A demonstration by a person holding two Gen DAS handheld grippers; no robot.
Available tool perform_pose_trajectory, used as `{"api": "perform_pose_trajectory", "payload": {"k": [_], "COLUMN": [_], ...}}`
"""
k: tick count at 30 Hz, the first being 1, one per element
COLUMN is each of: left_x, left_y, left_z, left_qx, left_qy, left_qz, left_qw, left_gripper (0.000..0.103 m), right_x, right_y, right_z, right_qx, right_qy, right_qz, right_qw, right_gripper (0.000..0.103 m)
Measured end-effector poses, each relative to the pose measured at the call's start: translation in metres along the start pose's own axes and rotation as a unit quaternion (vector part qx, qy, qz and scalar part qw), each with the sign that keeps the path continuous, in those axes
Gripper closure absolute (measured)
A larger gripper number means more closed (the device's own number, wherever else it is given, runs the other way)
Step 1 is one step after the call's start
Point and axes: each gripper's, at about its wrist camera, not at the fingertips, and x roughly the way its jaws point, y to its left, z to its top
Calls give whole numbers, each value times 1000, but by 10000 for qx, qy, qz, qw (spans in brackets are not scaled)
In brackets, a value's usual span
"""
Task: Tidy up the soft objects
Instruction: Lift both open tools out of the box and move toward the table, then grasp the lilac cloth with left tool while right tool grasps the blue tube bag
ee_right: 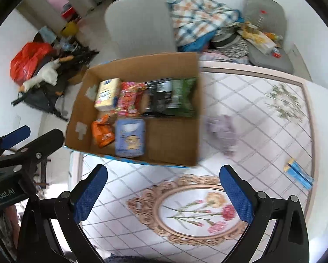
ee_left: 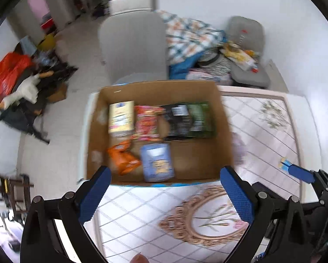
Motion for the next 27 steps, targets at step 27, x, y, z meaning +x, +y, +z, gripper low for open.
{"api": "perform_pose_trajectory", "payload": {"k": [27], "left_x": [254], "left_y": [-229], "left_z": [24], "left_qx": [-131], "left_qy": [2711], "left_qz": [-41], "left_qw": [9625], "left_gripper": [1], "right_x": [117], "right_y": [-337], "right_z": [-37], "right_qx": [-454], "right_qy": [2631], "right_qz": [-1783], "right_qw": [9471], "right_gripper": [0]}}
